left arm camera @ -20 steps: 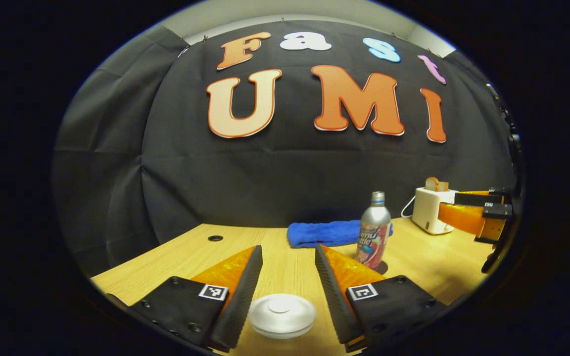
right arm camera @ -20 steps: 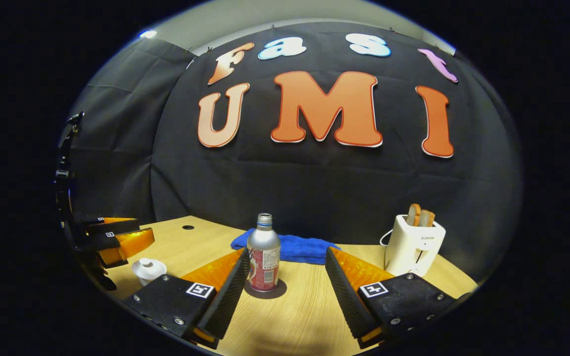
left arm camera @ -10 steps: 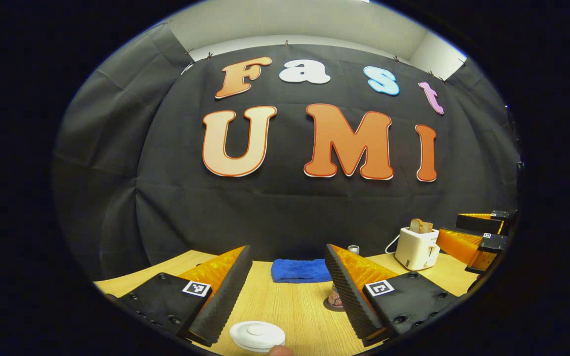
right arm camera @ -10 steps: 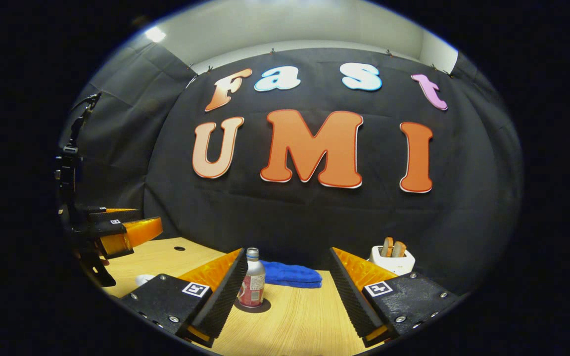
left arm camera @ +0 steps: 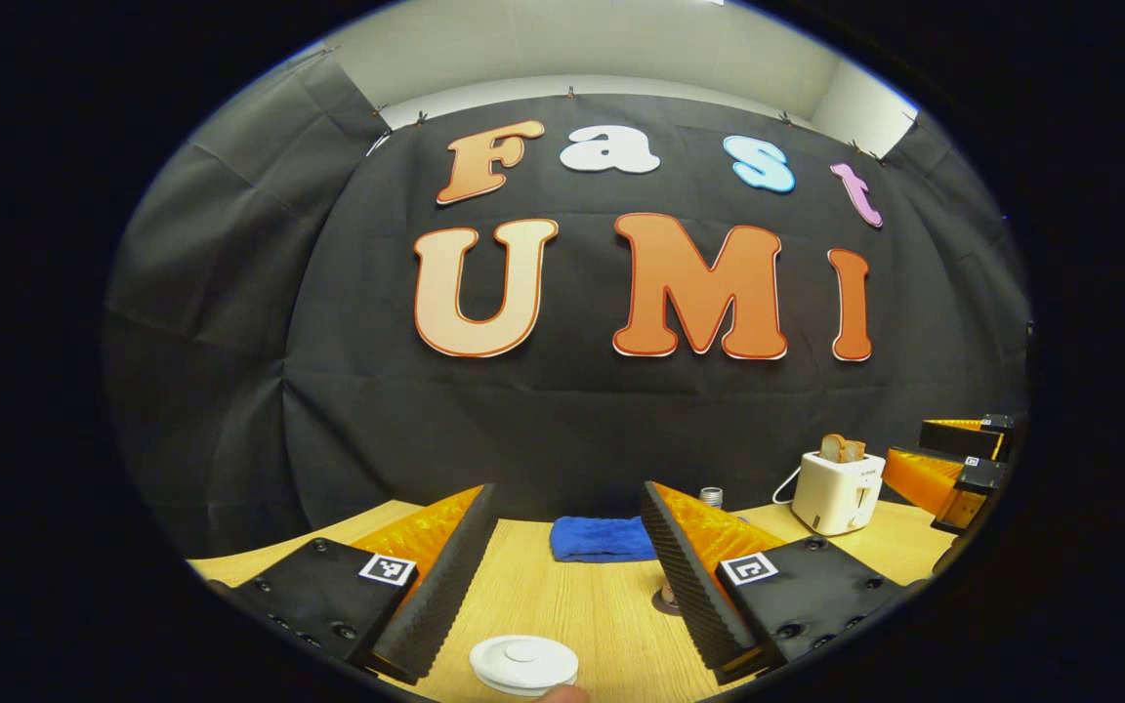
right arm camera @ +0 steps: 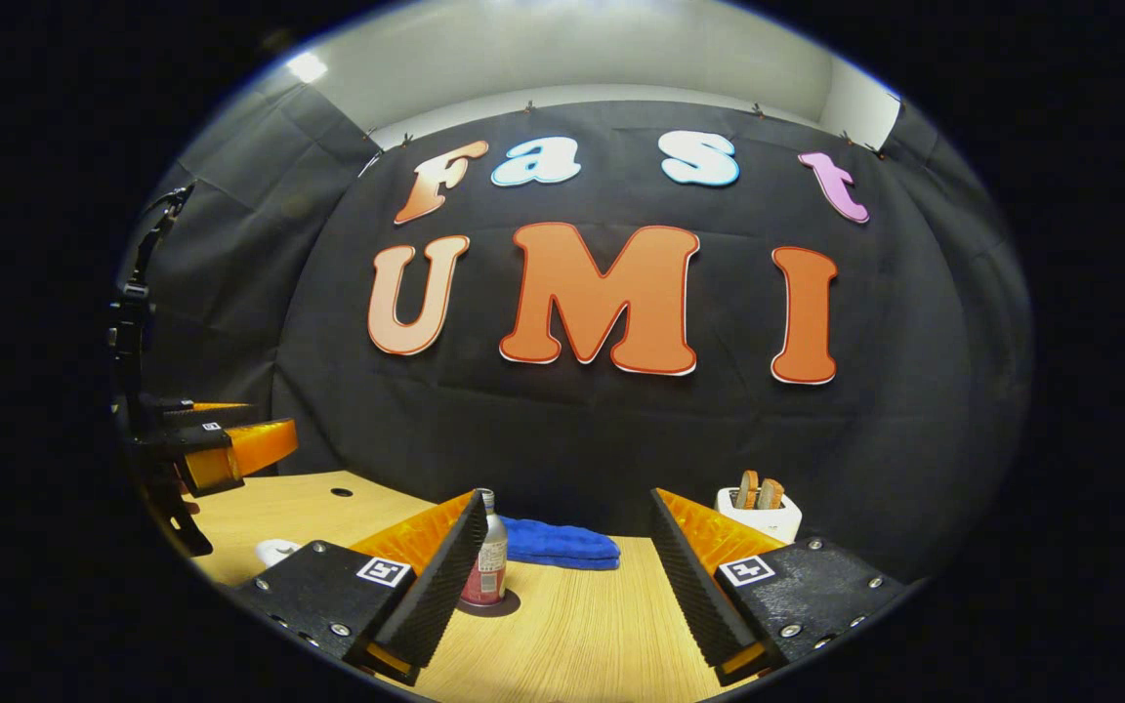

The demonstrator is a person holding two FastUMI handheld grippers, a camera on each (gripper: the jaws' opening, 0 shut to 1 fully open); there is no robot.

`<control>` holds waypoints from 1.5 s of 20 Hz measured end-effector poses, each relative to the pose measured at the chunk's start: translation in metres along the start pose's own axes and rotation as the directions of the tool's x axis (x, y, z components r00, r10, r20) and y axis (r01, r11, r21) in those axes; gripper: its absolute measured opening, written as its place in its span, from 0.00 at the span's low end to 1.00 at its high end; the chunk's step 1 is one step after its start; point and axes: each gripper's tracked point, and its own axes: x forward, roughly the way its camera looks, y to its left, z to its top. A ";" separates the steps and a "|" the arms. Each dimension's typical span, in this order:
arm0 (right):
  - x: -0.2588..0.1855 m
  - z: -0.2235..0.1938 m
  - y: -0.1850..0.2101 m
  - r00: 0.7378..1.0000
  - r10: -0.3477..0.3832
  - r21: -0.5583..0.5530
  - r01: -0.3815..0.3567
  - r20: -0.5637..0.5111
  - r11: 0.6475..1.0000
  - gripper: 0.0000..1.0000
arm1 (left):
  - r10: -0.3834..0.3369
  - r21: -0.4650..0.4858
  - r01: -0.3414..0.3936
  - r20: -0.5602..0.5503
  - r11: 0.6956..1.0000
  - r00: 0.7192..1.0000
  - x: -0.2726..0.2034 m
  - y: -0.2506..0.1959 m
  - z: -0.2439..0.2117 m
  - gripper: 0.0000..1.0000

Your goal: Open the teacup lid with one hand, grasp the water bottle and pour water into the teacup with the other hand; after pouring, place the water bottle on the coaster and then close the teacup lid.

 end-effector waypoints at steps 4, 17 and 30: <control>0.004 0.000 0.004 1.000 0.007 0.001 -0.007 -0.001 1.000 0.99 | 0.022 0.006 -0.022 -0.005 1.000 1.000 0.000 0.009 -0.003 1.00; 0.006 -0.002 0.009 1.000 0.018 -0.010 -0.018 -0.005 1.000 0.99 | 0.028 0.013 -0.029 0.004 1.000 1.000 0.001 0.008 -0.006 0.97; 0.008 -0.002 0.005 1.000 -0.002 -0.025 0.002 0.000 1.000 0.99 | -0.001 0.008 0.001 0.003 1.000 1.000 0.006 -0.003 -0.009 0.98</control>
